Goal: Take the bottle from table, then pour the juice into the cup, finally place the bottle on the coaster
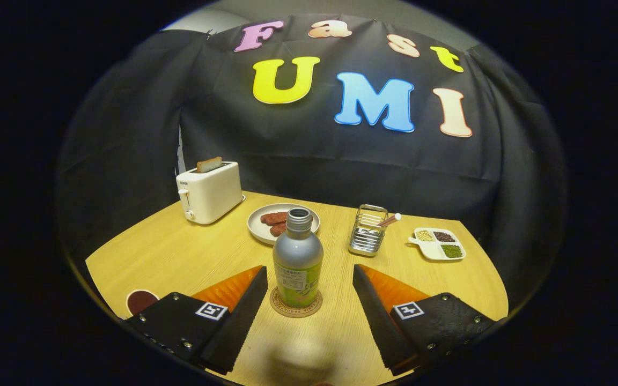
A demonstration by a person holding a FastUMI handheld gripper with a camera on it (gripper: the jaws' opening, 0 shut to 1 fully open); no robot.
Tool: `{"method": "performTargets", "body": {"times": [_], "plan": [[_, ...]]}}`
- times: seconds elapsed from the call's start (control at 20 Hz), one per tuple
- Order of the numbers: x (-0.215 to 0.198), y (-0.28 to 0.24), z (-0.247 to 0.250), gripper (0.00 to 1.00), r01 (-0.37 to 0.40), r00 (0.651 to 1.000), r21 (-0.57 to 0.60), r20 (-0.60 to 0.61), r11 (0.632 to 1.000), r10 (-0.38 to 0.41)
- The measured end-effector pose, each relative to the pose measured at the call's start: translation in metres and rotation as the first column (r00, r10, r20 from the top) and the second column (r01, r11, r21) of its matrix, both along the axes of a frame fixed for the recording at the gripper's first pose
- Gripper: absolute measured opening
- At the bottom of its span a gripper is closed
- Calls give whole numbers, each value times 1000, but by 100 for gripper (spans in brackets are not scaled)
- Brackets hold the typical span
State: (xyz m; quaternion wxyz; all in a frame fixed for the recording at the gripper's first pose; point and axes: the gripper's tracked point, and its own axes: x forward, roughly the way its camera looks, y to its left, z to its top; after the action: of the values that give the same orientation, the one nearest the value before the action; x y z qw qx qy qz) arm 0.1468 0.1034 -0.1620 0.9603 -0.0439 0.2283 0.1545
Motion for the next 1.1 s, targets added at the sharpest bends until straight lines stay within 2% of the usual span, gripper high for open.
{"method": "performTargets", "body": {"times": [0.25, 0.45, 0.75, 1.0, 1.1], "plan": [[-29, -13, 55, 97, 26, 996, 23, 83, 999, -28], [-53, -28, 92, 96, 74, 983, 56, 162, 996, -83], [-90, -43, 117, 96, 113, 958, 76, 256, 991, -129], [-108, -56, 143, 96, 178, 912, 140, 349, 974, -217], [-112, -52, 143, 96, 168, 915, 164, 341, 972, -216]]}}
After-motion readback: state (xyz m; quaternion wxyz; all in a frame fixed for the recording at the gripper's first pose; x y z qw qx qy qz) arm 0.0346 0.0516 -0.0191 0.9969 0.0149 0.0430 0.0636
